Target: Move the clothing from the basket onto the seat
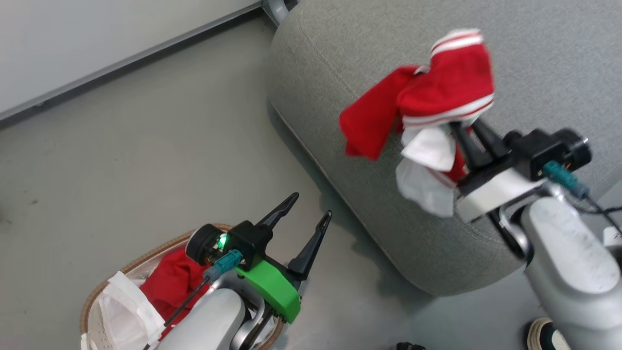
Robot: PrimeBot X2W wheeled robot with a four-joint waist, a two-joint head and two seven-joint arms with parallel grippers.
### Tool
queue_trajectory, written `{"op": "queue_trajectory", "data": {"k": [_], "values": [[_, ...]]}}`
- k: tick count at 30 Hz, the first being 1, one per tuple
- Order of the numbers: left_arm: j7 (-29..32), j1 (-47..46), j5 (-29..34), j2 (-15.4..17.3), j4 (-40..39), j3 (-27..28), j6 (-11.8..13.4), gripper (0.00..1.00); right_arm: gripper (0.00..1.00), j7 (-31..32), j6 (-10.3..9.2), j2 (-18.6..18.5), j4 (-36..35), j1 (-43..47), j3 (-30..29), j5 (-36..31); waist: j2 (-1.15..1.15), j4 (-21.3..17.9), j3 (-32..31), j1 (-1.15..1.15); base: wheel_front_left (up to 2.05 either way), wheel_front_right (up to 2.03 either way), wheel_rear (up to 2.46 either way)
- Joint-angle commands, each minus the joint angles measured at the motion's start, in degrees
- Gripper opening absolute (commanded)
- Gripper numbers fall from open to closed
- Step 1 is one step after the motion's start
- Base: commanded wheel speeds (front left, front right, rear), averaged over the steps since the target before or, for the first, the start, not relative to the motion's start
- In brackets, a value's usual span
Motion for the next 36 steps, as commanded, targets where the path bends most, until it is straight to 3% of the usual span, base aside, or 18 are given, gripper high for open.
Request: {"op": "queue_trajectory", "data": {"k": [1, 12, 19, 26, 36], "values": [[-0.1, -1.4, 0.2, 1.1, -0.2, -0.1, -0.2, 1.0, 0.0, -0.3, -0.08, -1.2, 0.2, -2.8, -1.1, -0.7, 0.0, 0.8, 4.0, 0.0, 0.0, 0.0, 0.0], [-0.1, -7.4, 0.4, 5.2, -1.2, -2.6, -0.2, 1.0, 0.0, -0.3, -0.08, -10.2, 10.3, -23.8, -9.6, -3.2, 0.0, 6.1, 14.8, 0.0, 0.0, 0.0, 0.0], [-0.1, -10.0, 0.4, 7.1, -1.8, -2.7, -0.2, 1.0, 0.0, -0.3, -0.08, -13.2, 18.5, -34.2, -15.4, -5.4, 0.0, 9.8, 20.3, 0.0, 0.0, 0.0, 0.0], [-0.1, -11.2, 0.8, 8.4, -2.7, -2.3, -0.2, 1.0, 0.0, -0.2, -0.08, -11.9, 27.8, -38.0, -24.6, -10.2, 0.0, 12.5, 24.6, 0.0, 0.0, 0.0, 0.0], [-0.1, -10.0, 0.6, 7.8, -2.1, -1.5, -0.2, 1.0, 0.0, -0.2, -0.08, -6.3, 34.6, -28.0, -38.2, -15.7, 0.0, 12.9, 24.1, 0.0, 0.0, 0.0, 0.0]]}}
